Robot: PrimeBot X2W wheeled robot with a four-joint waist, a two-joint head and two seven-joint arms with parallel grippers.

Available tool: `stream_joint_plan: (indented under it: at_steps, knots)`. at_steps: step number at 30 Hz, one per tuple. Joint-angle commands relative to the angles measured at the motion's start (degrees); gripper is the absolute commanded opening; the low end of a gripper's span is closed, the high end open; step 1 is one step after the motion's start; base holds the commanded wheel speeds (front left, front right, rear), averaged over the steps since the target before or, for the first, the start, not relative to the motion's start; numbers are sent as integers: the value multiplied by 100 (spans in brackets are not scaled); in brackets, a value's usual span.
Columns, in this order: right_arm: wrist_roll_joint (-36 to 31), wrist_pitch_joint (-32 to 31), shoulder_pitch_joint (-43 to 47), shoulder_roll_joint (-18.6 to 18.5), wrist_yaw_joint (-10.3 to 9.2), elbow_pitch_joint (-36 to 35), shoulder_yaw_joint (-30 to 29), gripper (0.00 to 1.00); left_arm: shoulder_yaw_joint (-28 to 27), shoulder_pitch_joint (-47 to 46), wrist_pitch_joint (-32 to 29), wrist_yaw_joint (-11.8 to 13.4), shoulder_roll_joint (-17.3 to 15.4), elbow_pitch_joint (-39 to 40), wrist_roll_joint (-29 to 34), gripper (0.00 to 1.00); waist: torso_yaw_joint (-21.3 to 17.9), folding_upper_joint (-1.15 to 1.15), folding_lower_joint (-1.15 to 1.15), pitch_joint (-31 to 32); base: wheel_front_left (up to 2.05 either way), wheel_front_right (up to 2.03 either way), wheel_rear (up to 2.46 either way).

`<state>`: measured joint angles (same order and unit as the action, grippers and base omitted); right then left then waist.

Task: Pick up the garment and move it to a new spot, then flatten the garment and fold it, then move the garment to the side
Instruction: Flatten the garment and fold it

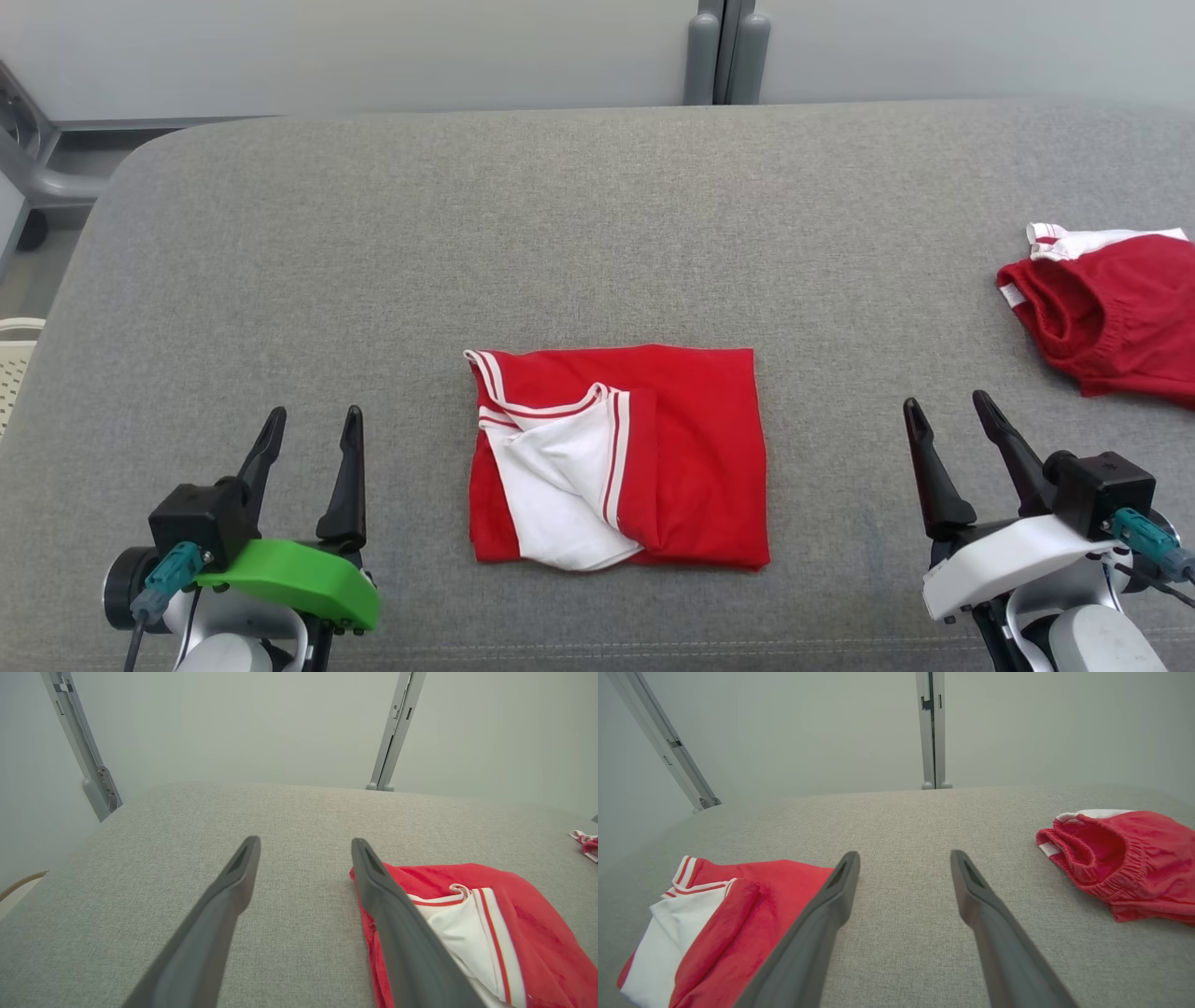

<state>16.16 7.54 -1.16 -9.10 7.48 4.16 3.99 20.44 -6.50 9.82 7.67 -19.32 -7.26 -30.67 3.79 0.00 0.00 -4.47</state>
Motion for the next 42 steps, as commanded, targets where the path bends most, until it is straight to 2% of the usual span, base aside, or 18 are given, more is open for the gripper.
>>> stream_joint_plan:
  at_steps: [1, 7, 8, 9, 13, 17, 18, 21, 29, 35, 42]
  knots:
    - [-44, -18, 69, -16, 1, -48, -6, 100, -14, 37, -14, 44, -30, 37, -17, 100, 15, 0, 0, -15, 0, 0, 0]
    - [-67, -110, 70, 18, 1, -126, -2, 100, 35, -21, -53, 73, -29, 80, 3, 100, 89, 0, 0, -56, 0, 0, 0]
    - [-45, -141, 60, 17, 1, -136, 36, 67, 46, -44, -55, 68, -25, 86, 5, 100, 113, 0, 0, -72, 0, 0, 0]
    - [21, -219, 58, 12, 1, -122, 122, 0, 57, -69, -56, 60, -21, 92, 6, 100, 140, 0, 0, -90, 0, 0, 0]
    - [100, -294, -45, -56, 0, -91, 303, 0, 67, -149, -43, 33, -15, 96, -2, 100, 257, 0, 0, -163, 0, 0, 0]
    - [266, -361, -289, -35, 0, 96, 919, 0, 116, -256, -19, 5, 63, 93, -20, 100, 519, 0, 0, -292, 0, 0, 0]
    - [266, -361, -289, -35, 0, 96, 919, 0, 116, -256, -19, 5, 63, 93, -20, 100, 519, 0, 0, -292, 0, 0, 0]
    - [470, -277, -612, -17, 0, 492, 1463, 0, 160, -311, 23, -23, 129, 45, -39, 100, 706, 0, 0, -405, 0, 0, 0]
    - [809, -14, -1344, -51, 0, 1770, 2168, 0, 262, -499, 135, -118, 270, -160, -59, 100, 1052, 0, 0, -527, 0, 0, 0]
    - [1058, 263, -1802, -10, 0, 2380, 2634, 0, 275, -554, 179, -138, 299, -258, -85, 100, 1117, 0, 0, -566, 0, 0, 0]
    - [1540, 362, -2082, -48, 0, 2404, 3742, 0, 274, -619, 233, -150, 312, -338, -97, 100, 1079, 0, 0, -582, 0, 0, 0]
